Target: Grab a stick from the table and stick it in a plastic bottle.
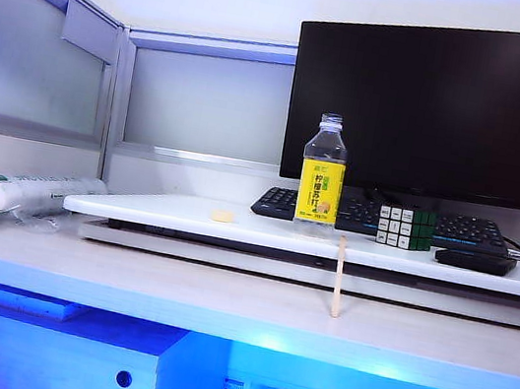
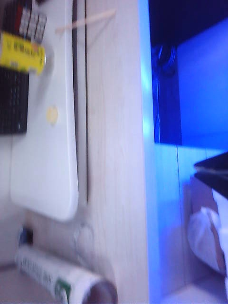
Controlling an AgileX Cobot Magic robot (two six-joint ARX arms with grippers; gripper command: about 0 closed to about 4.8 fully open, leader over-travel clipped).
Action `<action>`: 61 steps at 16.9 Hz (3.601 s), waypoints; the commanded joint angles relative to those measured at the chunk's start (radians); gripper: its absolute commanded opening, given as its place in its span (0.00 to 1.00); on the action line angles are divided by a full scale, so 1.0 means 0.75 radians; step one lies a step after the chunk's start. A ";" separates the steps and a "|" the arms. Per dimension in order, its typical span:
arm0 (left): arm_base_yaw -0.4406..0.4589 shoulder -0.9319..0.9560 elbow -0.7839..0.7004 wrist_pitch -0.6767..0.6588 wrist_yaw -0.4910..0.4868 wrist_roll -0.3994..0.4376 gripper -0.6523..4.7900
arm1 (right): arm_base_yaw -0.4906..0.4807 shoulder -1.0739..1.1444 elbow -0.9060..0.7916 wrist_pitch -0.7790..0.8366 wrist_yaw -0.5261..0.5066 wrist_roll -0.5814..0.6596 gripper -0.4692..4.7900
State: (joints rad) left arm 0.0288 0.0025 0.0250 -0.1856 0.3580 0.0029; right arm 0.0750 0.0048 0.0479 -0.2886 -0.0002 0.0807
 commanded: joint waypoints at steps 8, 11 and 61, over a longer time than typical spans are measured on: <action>-0.001 0.001 0.003 -0.010 0.311 -0.096 0.11 | 0.001 0.080 0.195 0.284 -0.333 0.397 0.10; -0.002 0.001 0.003 -0.009 0.312 -0.129 0.11 | 0.001 0.251 0.292 0.293 -0.385 0.419 0.10; -0.008 0.001 0.003 -0.010 0.306 -0.150 0.11 | 0.208 2.285 1.571 0.755 -0.559 0.516 0.08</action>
State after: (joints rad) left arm 0.0219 0.0029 0.0257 -0.1772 0.5797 -0.1062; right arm 0.2298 1.7317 1.2198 0.2478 -0.4206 0.4732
